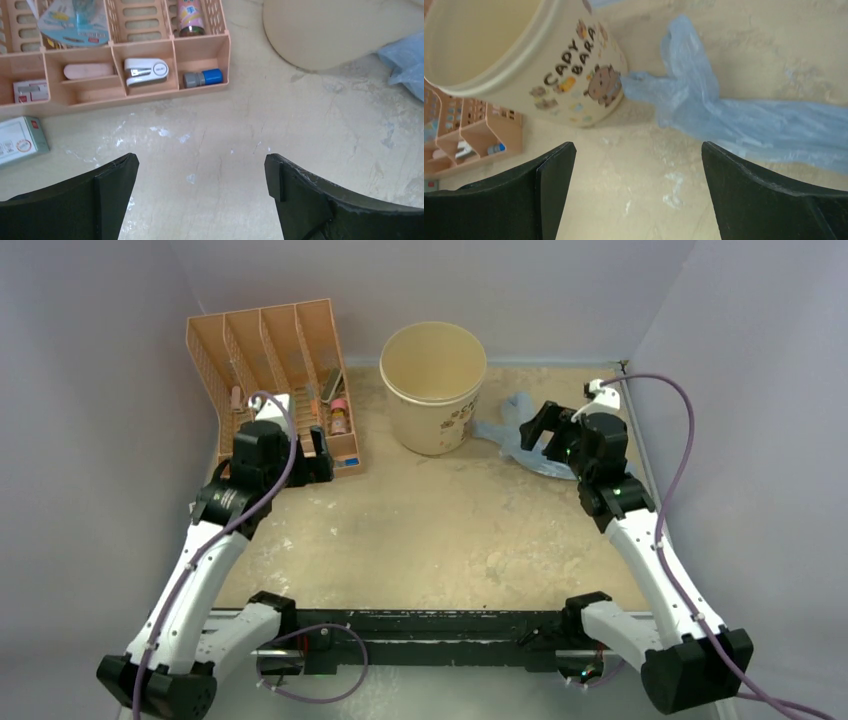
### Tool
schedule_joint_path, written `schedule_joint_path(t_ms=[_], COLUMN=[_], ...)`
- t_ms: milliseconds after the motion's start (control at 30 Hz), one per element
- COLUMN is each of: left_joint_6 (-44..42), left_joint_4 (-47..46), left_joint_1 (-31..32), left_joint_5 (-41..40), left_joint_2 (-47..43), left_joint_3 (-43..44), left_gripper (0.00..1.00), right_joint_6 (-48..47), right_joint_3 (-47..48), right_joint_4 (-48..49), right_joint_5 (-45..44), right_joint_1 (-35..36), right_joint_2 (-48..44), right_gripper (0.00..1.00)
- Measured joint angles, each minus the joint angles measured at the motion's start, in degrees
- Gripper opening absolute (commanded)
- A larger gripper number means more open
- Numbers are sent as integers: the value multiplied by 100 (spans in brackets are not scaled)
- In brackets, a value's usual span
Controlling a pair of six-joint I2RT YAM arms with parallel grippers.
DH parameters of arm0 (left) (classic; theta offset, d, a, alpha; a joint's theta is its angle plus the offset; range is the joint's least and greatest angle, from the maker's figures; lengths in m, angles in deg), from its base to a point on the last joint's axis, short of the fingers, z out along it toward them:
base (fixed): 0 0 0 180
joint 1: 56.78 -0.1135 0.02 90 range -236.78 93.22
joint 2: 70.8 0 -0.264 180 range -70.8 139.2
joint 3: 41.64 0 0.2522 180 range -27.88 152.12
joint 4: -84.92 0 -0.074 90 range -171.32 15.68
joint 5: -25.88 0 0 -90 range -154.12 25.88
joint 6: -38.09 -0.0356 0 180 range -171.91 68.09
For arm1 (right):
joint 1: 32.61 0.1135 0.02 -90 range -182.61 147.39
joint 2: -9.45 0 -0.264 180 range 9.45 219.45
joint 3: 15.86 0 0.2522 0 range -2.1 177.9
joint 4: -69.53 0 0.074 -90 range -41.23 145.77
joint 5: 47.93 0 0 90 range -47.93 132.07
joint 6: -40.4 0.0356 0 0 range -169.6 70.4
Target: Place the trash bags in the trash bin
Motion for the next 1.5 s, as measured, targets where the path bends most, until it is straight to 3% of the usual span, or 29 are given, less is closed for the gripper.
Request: schedule_joint_path(t_ms=[233,400,633,800,1000,1200,1367,1500], left_joint_6=[269,352,452,452,490,498,498,498], left_joint_4=[-111,-87,-197,-387,-411,-551,-605,-684], left_joint_1=[249,339,374,374,369,367,286,-11], left_joint_5=[-173,96,717,1196,1436,1462,1596,1829], left_joint_2=[-1126,-1432,-1342,-1351,-1799,-2065,-1998,-1971], left_joint_3=[-1191,-1556,-1773,-1947,-2127,-2135,-2140,-2142], left_gripper=[100,100,100,100,100,100,100,100], right_joint_6=[170,374,702,675,573,439,269,103], right_joint_3=[-986,-1213,-1193,-542,605,706,2,-815], right_joint_4=[26,50,111,264,643,813,1172,1593], right_joint_5=[369,229,-326,-975,-1386,-1078,-728,42], right_joint_1=[-42,-63,-85,-103,-164,-168,-168,-170], right_joint_2=[-796,-835,-378,739,2813,3991,3379,1875], right_gripper=[99,99,99,98,84,44,30,25])
